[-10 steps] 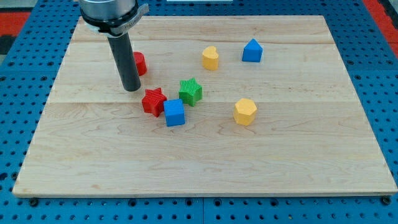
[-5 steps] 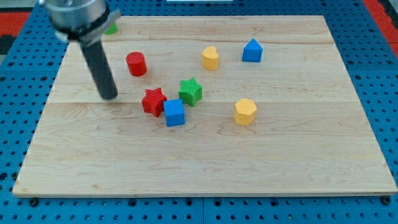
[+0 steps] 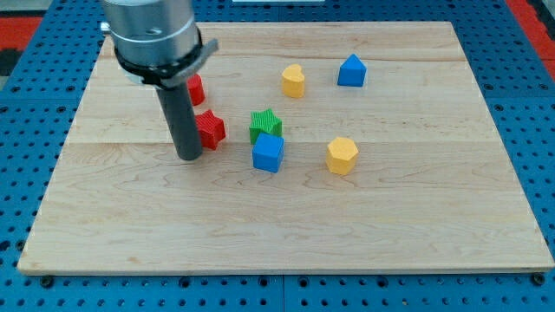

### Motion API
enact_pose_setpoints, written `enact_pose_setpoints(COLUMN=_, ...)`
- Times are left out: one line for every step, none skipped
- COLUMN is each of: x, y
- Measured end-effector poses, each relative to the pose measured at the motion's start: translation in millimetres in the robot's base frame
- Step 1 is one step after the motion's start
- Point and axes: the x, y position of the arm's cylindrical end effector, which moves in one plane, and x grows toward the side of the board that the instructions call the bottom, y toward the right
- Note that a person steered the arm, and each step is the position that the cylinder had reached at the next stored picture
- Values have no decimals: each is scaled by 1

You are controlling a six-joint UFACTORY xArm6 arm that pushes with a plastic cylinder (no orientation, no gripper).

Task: Place stars on either sides of the yellow heart

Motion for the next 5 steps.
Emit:
enact_pose_setpoints(x=-39, y=47)
enact_pose_setpoints(x=-67, y=110)
enact_pose_setpoints(x=-85, y=101)
enact_pose_setpoints(x=-61, y=108)
enact_pose_setpoints(x=-57, y=55)
